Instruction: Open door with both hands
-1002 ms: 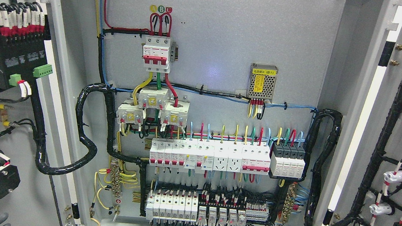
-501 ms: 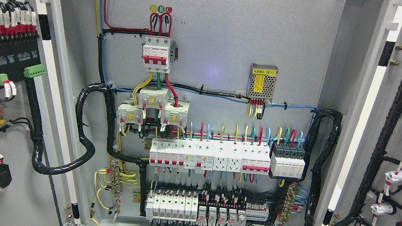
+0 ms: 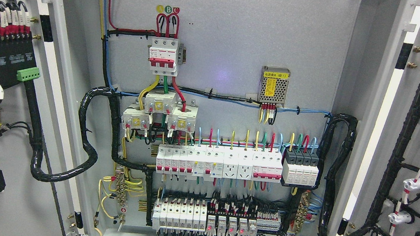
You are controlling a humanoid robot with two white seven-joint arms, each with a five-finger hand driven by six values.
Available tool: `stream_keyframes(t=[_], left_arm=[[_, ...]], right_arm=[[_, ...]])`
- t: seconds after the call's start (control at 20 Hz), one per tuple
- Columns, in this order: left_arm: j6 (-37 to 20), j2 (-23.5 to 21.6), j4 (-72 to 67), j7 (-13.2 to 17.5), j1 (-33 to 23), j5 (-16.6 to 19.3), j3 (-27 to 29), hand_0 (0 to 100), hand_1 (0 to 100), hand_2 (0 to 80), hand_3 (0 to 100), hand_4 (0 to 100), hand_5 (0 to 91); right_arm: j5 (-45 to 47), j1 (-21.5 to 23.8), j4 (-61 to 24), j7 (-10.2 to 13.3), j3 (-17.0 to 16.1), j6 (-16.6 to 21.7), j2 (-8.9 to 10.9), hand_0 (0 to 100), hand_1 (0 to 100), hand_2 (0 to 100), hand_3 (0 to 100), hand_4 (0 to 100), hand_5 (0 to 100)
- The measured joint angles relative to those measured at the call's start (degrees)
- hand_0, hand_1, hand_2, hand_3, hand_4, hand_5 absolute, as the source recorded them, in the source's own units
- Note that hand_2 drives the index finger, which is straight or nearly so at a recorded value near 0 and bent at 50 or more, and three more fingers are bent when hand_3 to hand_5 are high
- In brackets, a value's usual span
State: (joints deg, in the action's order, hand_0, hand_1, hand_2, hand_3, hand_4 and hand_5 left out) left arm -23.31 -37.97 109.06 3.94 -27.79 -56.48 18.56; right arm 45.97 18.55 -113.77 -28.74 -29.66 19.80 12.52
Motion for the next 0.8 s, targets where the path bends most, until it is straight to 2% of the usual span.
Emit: stream_keyframes(t=[0.45, 0.8], left_arm=[[0.1, -1.49, -3.12, 0.19, 0.46, -3.46, 0.79, 0, 0, 0.0, 0, 0, 0.0], [0.11, -2.43, -5.1, -0.02, 1.01, -4.59, 1.08, 0, 0, 0.0, 0, 0, 0.0]], right_arm=[[0.06, 0.23, 0.16, 0.19, -1.01, 0.14, -0.08, 19, 0, 0, 0, 0, 0], [0.1, 0.4, 0.09, 0.0, -1.7, 0.33, -0.19, 19, 0, 0, 0, 0, 0]])
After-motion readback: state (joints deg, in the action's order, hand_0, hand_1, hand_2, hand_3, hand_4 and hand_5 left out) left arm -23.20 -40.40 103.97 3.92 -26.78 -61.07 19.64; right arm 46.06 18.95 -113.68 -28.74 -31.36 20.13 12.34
